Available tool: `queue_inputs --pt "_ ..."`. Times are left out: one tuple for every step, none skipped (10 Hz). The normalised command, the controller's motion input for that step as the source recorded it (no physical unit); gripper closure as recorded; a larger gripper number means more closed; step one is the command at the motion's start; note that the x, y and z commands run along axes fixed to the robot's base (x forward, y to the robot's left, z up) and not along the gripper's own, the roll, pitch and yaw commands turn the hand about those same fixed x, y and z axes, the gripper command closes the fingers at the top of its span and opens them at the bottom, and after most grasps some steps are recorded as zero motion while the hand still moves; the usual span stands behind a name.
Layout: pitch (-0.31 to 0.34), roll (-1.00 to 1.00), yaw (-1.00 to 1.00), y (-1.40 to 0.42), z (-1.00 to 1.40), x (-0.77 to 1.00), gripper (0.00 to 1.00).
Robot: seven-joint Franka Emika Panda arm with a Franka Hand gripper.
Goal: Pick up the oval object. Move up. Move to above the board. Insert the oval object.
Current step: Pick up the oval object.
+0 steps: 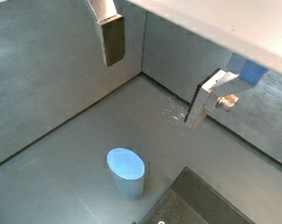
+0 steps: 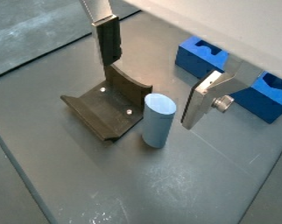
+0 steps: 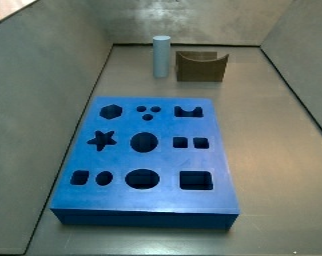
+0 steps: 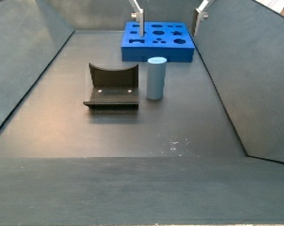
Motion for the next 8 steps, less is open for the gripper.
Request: queue_inputs --pt "0.003 -0.02 0.00 0.00 -0.01 0.00 0.00" --pt "-0.006 0.00 0.00 0.00 -0.01 0.00 0.00" --pt "-0.024 -0.06 0.00 -0.13 -0.65 0.10 0.00" --pt "0.069 0.00 0.14 -0.34 -1.00 0.54 0.00" --pt "0.067 0.00 0.12 -0.28 -1.00 0.56 0.00" --pt "0.079 0.00 0.18 -0.25 -0.93 0.53 0.00" --pt "0.059 0.00 0.00 -0.18 -0.47 0.44 0.00" --pt "0.000 0.00 -0.67 -0.06 -0.20 0.33 0.00"
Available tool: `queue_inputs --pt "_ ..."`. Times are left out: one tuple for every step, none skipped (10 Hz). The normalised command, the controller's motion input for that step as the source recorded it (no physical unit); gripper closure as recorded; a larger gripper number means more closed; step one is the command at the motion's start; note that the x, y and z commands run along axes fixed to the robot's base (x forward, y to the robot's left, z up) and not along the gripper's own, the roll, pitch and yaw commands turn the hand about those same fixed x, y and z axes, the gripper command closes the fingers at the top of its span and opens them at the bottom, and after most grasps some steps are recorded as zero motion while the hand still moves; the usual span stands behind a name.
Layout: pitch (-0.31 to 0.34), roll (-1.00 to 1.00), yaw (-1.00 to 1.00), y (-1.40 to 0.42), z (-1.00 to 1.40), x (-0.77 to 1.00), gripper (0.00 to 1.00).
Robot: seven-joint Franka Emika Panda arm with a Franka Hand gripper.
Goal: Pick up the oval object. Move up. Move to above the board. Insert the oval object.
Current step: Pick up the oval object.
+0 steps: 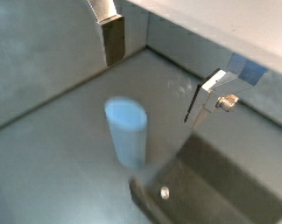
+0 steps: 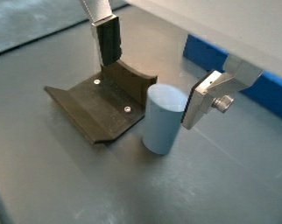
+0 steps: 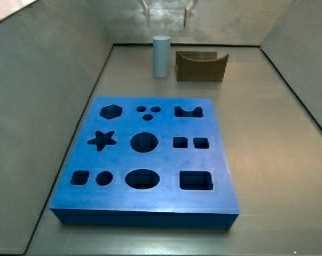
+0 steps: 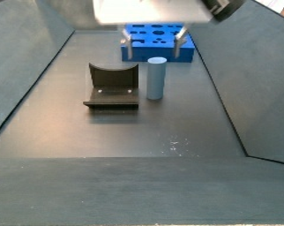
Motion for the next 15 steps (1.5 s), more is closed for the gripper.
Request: queue_inputs --pt "0.000 -0.02 -0.81 0.00 -0.15 0.19 0.00" --pt "0.007 -0.02 -0.25 0.00 -0.04 0.00 0.00" --pt "0.000 -0.04 0.06 0.07 -0.14 -0.02 0.00" --pt "-0.006 0.00 0.60 0.00 -0.37 -0.39 0.00" --pt "-0.007 -0.05 0.65 0.00 -0.40 -0.35 0.00" --pt "-0.007 -0.04 0.55 -0.01 -0.37 -0.27 0.00" --pt "0.000 -0.02 0.13 0.00 -0.06 -0.12 0.00" --pt "-0.023 0.00 0.05 -0.18 -0.06 -0.07 0.00" --pt "-0.080 0.00 -0.10 -0.37 -0.27 0.00 0.00" --pt "-0.073 0.00 -0.10 -0.35 -0.26 0.00 0.00" --pt "0.000 0.00 0.00 0.00 0.00 -0.02 0.00" --pt "-0.001 -0.03 0.02 -0.03 -0.22 0.00 0.00" --pt "0.000 0.00 0.00 0.00 0.00 0.00 1.00" --pt "0.000 0.00 0.00 0.00 0.00 0.00 1.00" --pt "0.000 0.00 0.00 0.00 0.00 0.00 1.00"
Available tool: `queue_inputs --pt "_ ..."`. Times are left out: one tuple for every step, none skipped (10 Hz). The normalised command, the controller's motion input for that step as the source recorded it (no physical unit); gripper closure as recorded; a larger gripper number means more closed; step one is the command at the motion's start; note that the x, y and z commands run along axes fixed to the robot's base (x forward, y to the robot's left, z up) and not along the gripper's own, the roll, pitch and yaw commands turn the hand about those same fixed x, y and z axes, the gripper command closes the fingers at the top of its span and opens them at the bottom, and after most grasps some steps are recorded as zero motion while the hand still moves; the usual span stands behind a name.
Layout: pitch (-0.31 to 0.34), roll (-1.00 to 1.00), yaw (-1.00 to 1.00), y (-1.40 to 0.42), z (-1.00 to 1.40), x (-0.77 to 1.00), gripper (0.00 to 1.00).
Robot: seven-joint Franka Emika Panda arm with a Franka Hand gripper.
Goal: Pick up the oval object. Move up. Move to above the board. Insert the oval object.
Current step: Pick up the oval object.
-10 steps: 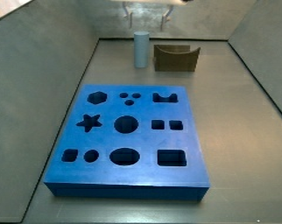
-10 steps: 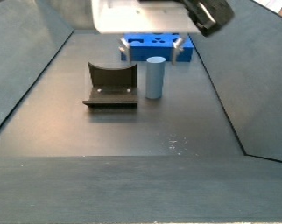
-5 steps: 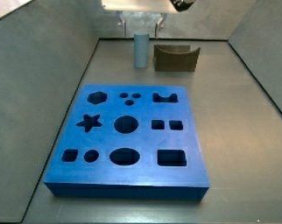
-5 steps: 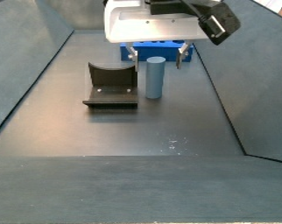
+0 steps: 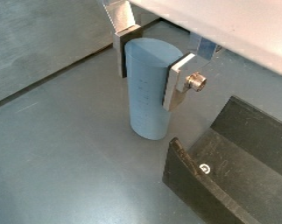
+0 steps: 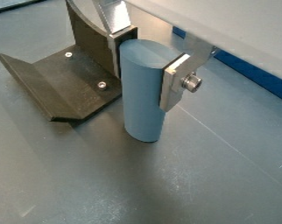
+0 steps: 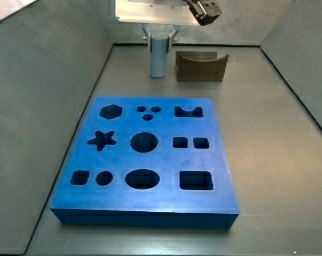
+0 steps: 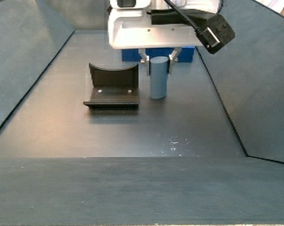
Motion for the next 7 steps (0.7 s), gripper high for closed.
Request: queue_inputs --pt "0.000 0.00 0.00 0.00 0.00 0.00 1.00" --pt "0.000 0.00 0.00 0.00 0.00 0.00 1.00" --pt "0.000 0.00 0.00 0.00 0.00 0.00 1.00" --pt "0.000 0.00 0.00 0.00 0.00 0.00 1.00" --pt "0.000 0.00 0.00 0.00 0.00 0.00 1.00" --pt "0.000 0.00 0.00 0.00 0.00 0.00 1.00" --pt "0.000 0.00 0.00 0.00 0.00 0.00 1.00"
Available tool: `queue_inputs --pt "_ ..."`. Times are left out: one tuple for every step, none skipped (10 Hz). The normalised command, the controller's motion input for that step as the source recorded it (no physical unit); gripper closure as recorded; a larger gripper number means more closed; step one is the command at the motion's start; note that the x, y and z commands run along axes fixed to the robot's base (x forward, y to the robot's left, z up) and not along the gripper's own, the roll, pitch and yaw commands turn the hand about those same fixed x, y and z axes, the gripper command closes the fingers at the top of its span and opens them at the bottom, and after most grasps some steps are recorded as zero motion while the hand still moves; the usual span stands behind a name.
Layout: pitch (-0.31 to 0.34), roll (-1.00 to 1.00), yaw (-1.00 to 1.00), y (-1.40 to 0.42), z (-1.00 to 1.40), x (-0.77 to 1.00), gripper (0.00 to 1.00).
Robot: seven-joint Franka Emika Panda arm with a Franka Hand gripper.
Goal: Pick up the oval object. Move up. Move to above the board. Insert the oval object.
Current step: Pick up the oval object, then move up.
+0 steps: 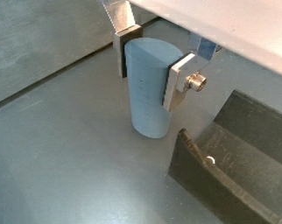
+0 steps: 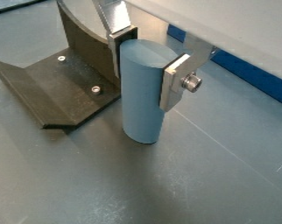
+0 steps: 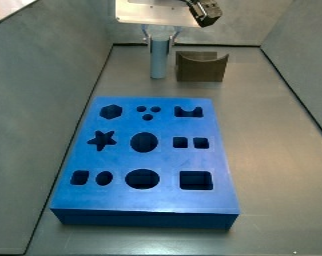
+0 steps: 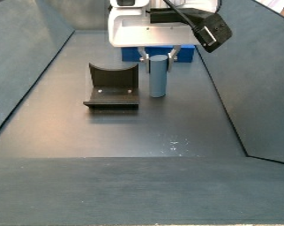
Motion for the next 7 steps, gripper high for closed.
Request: queue_inputs --pt "0.000 0.00 0.00 0.00 0.00 0.00 1.00" --pt "0.000 0.00 0.00 0.00 0.00 0.00 1.00" --pt "0.000 0.00 0.00 0.00 0.00 0.00 1.00" --pt "0.000 0.00 0.00 0.00 0.83 0.00 1.00" --pt "0.003 0.00 -0.03 -0.05 0.83 0.00 1.00" --pt "0.023 -0.01 -0.03 -0.06 0.75 -0.02 1.00" --pt "0.022 -0.02 -0.01 -0.03 0.53 -0.02 1.00"
